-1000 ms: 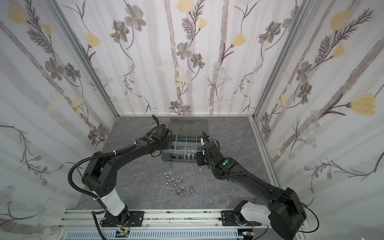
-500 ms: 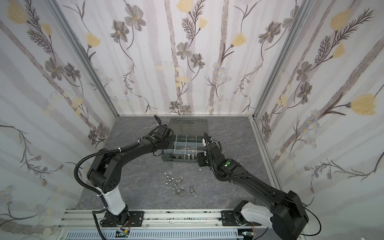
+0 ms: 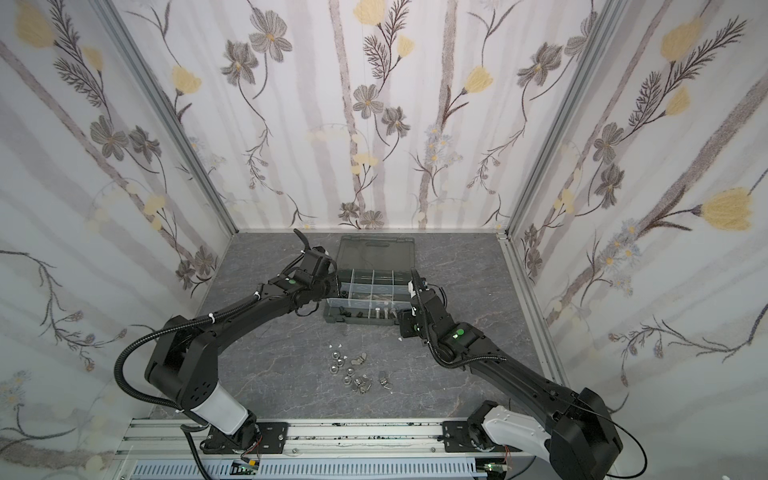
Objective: Sort the screws and nuts into containers
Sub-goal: 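Open the left gripper to drop the black nut into the compartment, then withdraw the left gripper toward the pile while the right gripper reaches toward a wing nut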
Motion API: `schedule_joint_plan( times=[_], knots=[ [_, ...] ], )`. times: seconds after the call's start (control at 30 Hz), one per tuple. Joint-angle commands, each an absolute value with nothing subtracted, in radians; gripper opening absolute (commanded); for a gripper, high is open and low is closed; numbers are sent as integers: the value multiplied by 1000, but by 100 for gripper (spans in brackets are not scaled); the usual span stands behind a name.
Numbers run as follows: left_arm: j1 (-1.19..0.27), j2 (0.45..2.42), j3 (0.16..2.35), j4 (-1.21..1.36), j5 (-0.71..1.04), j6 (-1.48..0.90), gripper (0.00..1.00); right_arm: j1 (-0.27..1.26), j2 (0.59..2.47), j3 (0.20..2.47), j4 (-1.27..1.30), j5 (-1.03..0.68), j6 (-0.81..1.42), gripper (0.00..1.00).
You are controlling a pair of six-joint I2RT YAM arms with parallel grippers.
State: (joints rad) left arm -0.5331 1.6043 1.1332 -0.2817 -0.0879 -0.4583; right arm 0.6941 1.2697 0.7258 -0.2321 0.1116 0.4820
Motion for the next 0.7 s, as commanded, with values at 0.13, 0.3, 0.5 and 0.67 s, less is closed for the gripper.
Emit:
schedule_joint_plan(
  times=[0.13,0.3,0.5,0.67],
  knots=[
    [-532,1474,1043,-247,-142,-497,51,693,1285,735,-210,111,494,46],
    [-524,1413,977,-239,-166,-499,54,694,1295,736,-205,97,494,46],
    [-520,1306,900,-238,-162,-533,55,694,1316,732,-198,85,483,46],
    [-519,1184,813,-236,-185,-554,58,696,1361,746,-192,62,478,45]
  ],
)
